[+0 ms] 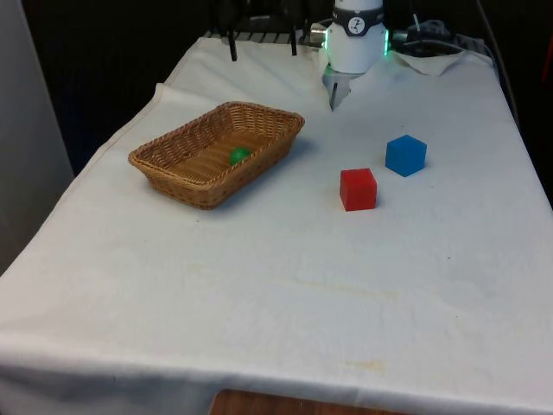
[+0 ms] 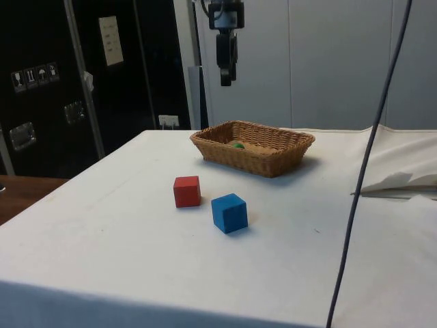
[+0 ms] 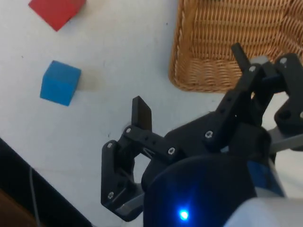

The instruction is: Place all non-red objects into the basket.

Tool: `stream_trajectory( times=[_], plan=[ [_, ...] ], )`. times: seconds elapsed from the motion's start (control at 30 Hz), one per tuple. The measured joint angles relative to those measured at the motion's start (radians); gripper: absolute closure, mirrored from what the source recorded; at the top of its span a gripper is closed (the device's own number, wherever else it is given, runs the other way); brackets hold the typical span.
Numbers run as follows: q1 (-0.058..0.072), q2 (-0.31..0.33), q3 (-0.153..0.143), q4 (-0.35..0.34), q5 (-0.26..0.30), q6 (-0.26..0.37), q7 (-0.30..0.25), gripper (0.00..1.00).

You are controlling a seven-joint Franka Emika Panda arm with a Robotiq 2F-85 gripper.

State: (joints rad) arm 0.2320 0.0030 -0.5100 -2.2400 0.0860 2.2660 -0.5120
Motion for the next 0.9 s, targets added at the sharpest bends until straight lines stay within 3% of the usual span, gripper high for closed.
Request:
stream_trajectory(
  times=[0.37,0.9],
  plan=[
    [0.001,-0.085,0.064,-0.032,-0.051,-0.038,0.067,0.0],
    [0.003,-0.139,0.169,-0.063,-0.055,-0.048,0.131,0.0]
  ],
)
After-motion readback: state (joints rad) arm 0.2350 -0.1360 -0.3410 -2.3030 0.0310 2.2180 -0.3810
